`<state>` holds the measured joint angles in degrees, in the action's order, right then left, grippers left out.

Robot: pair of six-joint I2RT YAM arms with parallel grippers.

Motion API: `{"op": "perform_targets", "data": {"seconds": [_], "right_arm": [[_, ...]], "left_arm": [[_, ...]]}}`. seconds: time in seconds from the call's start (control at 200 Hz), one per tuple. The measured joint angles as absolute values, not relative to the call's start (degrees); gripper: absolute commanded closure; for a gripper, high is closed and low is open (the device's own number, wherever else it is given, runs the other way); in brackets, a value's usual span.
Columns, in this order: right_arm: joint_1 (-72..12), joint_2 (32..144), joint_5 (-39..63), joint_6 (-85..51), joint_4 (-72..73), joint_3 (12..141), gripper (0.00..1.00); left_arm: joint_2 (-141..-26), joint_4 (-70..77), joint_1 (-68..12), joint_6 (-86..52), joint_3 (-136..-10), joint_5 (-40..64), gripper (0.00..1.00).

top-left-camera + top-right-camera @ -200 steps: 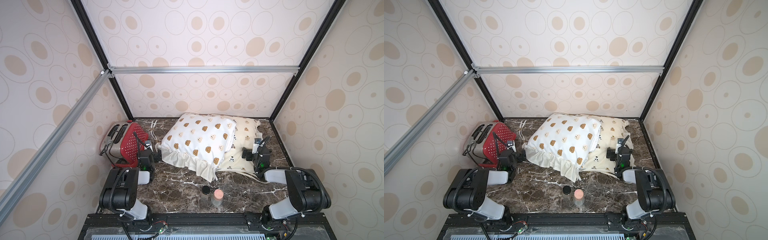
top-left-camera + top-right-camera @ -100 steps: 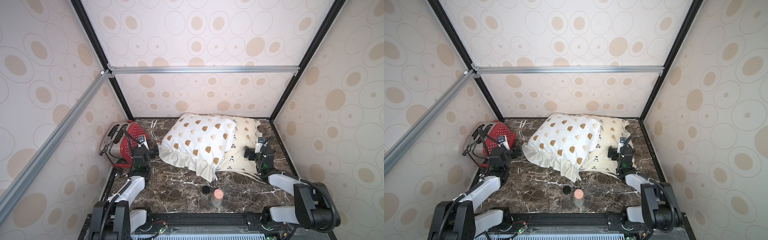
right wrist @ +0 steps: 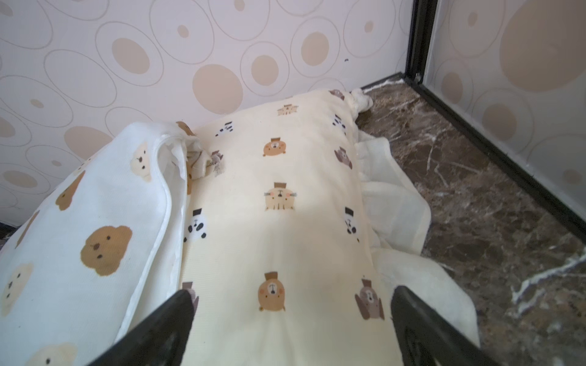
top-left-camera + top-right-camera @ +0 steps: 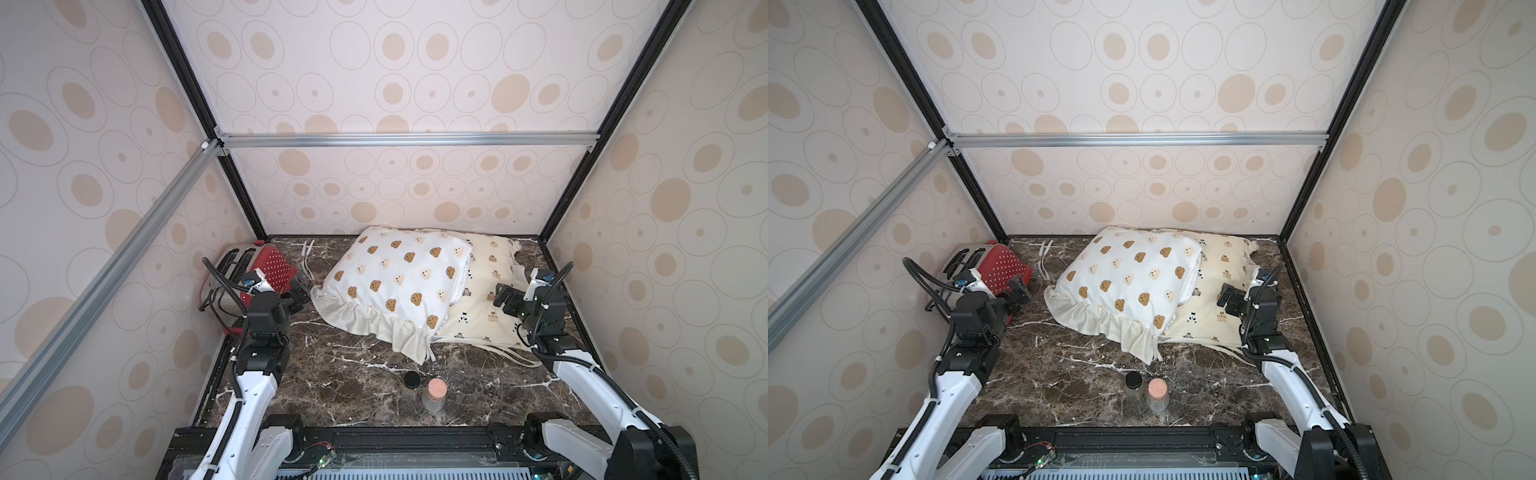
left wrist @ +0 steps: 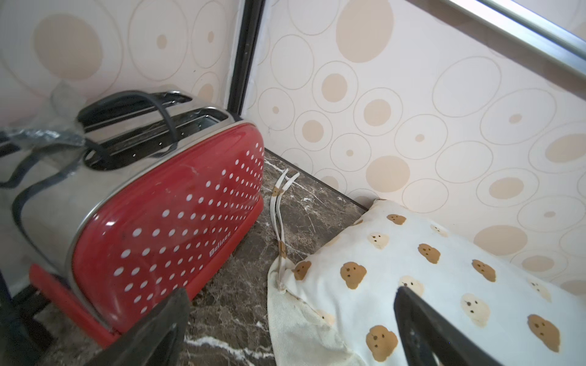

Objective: Zip up pillowcases
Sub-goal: Pick up the pillowcase from the pillowcase.

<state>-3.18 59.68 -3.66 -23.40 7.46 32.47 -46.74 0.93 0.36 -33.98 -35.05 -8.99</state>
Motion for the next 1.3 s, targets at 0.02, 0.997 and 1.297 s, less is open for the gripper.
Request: {"op": "perform_targets", "data": {"seconds": [0.02, 0.997, 1.297], "right_arm": [[-3.2, 59.7, -3.2, -24.1, 6.3, 32.5, 0.01], [-18.8, 59.4, 14.5, -34.2, -19.6, 36.1, 0.01], [-26.6, 59.4, 13.3, -38.3, -20.1, 36.3, 0.01]], "left_arm": [[-46.4, 0.3, 0.4, -35.0, -35.0, -9.0, 0.01], [-43.8, -16.7, -28.1, -61.2, -35.0, -3.4, 0.01], [-55.2, -10.0, -43.9, -65.6, -35.1, -8.3, 0.02]]}}
